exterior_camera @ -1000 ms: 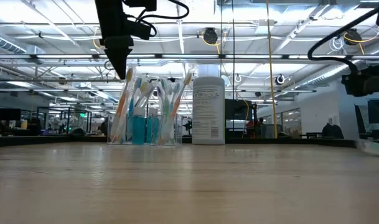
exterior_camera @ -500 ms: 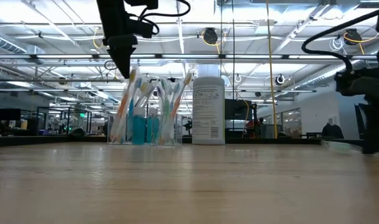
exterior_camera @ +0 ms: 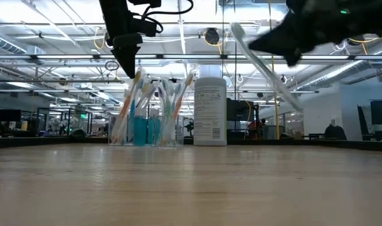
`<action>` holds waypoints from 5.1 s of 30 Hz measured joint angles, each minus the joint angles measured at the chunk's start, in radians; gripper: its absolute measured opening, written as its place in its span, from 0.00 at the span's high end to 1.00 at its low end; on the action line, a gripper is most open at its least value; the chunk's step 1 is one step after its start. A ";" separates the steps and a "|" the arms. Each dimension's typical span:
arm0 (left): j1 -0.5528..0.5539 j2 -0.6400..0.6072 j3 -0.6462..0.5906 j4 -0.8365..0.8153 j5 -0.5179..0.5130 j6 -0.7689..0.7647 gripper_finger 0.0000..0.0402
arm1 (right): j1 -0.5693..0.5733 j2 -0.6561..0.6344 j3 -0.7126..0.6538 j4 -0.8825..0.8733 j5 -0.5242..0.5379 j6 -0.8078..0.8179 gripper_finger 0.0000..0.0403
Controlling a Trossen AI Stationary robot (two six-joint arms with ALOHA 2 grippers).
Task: Pick & Place toothbrushing station
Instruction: Put the green toothbrush into the transparent organizer, then return to Home Position
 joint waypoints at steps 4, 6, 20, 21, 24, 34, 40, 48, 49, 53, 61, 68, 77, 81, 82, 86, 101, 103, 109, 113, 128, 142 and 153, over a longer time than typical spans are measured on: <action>0.000 0.000 0.000 -0.009 0.001 0.000 0.55 | -0.115 0.035 0.001 0.297 -0.014 -0.225 1.00; -0.001 0.000 0.000 -0.023 0.019 0.000 0.55 | -0.181 0.067 0.001 0.399 -0.052 -0.291 1.00; -0.041 0.000 0.078 -0.185 0.084 -0.007 0.55 | -0.396 0.530 0.380 0.560 -0.395 -0.489 1.00; -0.040 0.000 0.099 -0.219 0.076 -0.038 0.55 | -0.400 0.557 0.408 0.571 -0.364 -0.525 1.00; -0.045 -0.003 0.165 -0.316 0.048 -0.088 0.55 | -0.417 0.640 0.489 0.638 -0.342 -0.584 1.00; -0.073 -0.101 0.209 -0.350 -0.062 -0.135 0.55 | -0.490 0.856 0.634 0.655 -0.166 -0.618 1.00; -0.073 -0.102 0.208 -0.350 -0.062 -0.142 0.55 | -0.508 0.868 0.634 0.630 -0.142 -0.573 1.00; -0.073 -0.099 0.208 -0.348 -0.062 -0.140 0.55 | -0.458 0.869 0.634 0.580 -0.198 -0.738 1.00; -0.073 -0.099 0.208 -0.348 -0.062 -0.140 0.55 | -0.450 0.868 0.634 0.579 -0.155 -0.756 1.00; -0.073 -0.099 0.208 -0.348 -0.061 -0.140 0.55 | -0.426 0.868 0.634 0.565 -0.029 -0.822 1.00; -0.073 -0.099 0.208 -0.348 -0.059 -0.159 0.55 | -0.387 0.868 0.634 0.455 0.058 -0.850 1.00; -0.073 -0.099 0.208 -0.348 -0.054 -0.165 0.55 | -0.387 0.868 0.634 0.401 0.065 -0.799 1.00; -0.073 -0.099 0.208 -0.348 -0.054 -0.183 0.55 | -0.385 0.868 0.634 0.385 0.067 -0.801 0.90; -0.073 -0.099 0.208 -0.348 -0.054 -0.188 0.55 | -0.385 0.868 0.634 0.339 0.087 -0.800 0.83; -0.073 -0.099 0.208 -0.349 -0.054 -0.190 0.55 | -0.381 0.868 0.634 0.338 0.108 -0.799 0.81; -0.073 -0.099 0.208 -0.349 -0.054 -0.182 0.55 | -0.356 0.859 0.634 0.325 0.207 -0.805 0.73; -0.065 -0.214 0.211 -0.426 -0.135 -0.091 0.55 | -0.231 0.372 0.634 -0.438 0.230 -0.677 0.73; -0.063 -0.270 0.212 -0.427 -0.132 -0.113 0.55 | -0.229 0.280 0.634 -0.541 0.225 -0.629 0.75; -0.113 -0.567 0.056 -0.260 -0.134 -0.108 0.55 | -0.230 0.028 0.583 -0.755 0.177 -0.272 0.79; -0.155 -0.805 -0.162 0.005 -0.078 -0.016 0.55 | -0.230 -0.126 0.412 -0.730 -0.029 -0.283 0.81; -0.175 -1.204 -0.613 0.339 0.100 0.158 0.55 | -0.298 -0.713 -0.098 -0.346 -0.353 -0.410 0.84; -0.175 -1.354 -0.917 0.584 0.105 0.210 0.55 | -0.311 -0.954 -0.277 -0.347 -0.352 -0.479 0.84; -0.175 -1.407 -1.103 0.888 0.164 0.270 0.55 | -0.310 -0.957 -0.336 -0.346 -0.352 -0.466 0.84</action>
